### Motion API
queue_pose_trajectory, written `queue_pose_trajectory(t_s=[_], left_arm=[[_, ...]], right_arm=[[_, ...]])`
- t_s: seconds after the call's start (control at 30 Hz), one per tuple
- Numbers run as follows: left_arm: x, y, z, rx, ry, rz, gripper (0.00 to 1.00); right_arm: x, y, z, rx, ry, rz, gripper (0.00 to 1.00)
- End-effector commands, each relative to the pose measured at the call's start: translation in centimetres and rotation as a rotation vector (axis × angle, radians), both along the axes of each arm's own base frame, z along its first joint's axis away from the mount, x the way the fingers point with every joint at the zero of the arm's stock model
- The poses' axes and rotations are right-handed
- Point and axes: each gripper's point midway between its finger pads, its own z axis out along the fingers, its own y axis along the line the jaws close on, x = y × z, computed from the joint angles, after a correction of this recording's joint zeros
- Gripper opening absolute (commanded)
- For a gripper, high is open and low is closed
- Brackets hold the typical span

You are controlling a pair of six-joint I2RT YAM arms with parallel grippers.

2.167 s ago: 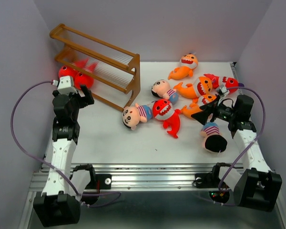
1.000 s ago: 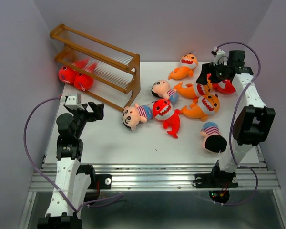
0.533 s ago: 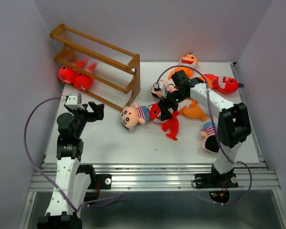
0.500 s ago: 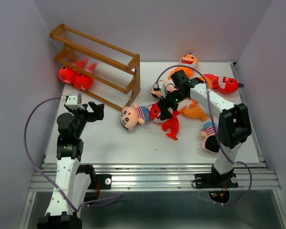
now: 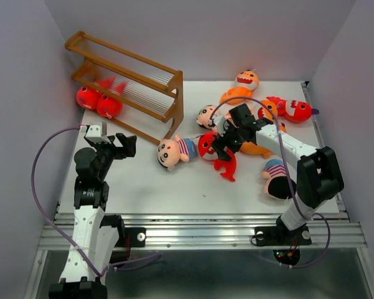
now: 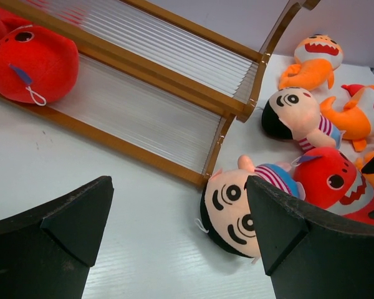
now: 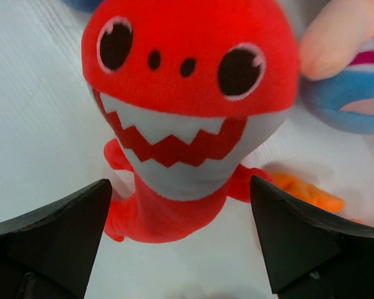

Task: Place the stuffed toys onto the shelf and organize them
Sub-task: Grab a stuffed toy with the right arm

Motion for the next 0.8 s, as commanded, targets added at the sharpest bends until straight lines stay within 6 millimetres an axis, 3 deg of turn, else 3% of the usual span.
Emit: queue_pose_trajectory(t_s=[0.0, 0.07, 0.17, 0.2, 0.23, 0.33, 0.4, 0.5, 0.53, 0.6, 0.63, 0.77], left_arm=[[-0.4, -0.9, 3.0, 0.014, -0.099, -0.05, 0.99], [-0.6, -1.2, 3.3, 0.013, -0.112, -0.069, 0.99], [-1.1, -2.1, 3.8, 0.014, -0.139, -0.124, 0.99], [-1.3, -2.3, 3.9, 0.014, -0.144, -0.135, 0.99], [-1.5, -2.6, 4.0, 0.005, -0.149, -0.148, 0.99], [-2.1, -3.9, 4.5, -0.012, -0.173, -0.227, 0.99], [-2.8, -5.1, 4.8, -0.037, -0.189, -0.301, 0.99], [-3.9, -7.1, 4.9, -0.06, -0.195, -0.412, 0.99], [-4.5, -8.2, 4.9, -0.068, -0.192, -0.464, 0.99], [-5.9, -10.3, 4.6, -0.111, -0.159, -0.565, 0.99], [-7.0, -11.9, 4.3, -0.134, -0.143, -0.632, 0.99], [-9.6, -15.7, 4.4, -0.235, -0.085, -0.737, 0.99]], right_arm=[[-0.9, 0.4, -1.6, 0.033, -0.032, 0.05, 0.96], [-0.6, 0.5, -2.6, 0.032, -0.048, 0.057, 0.91], [-0.4, 0.5, -3.4, 0.016, -0.038, 0.074, 0.62], [-0.4, 0.5, -3.4, 0.016, -0.039, 0.072, 0.52], [-0.3, 0.5, -2.8, 0.023, -0.055, 0.078, 0.34], [-0.9, 0.5, -1.1, 0.063, -0.089, 0.111, 0.2], [-1.6, 0.7, 1.3, 0.094, -0.153, 0.169, 0.17], [-4.4, 0.2, 3.6, 0.1, -0.206, 0.331, 0.14], [-6.7, 0.0, 3.7, 0.115, -0.161, 0.407, 0.1], [-8.2, -0.4, 4.6, 0.097, -0.204, 0.545, 0.09], [-10.0, -1.1, 4.3, 0.082, -0.165, 0.621, 0.08], [-13.1, -2.4, 4.1, 0.061, -0.122, 0.75, 0.05]])
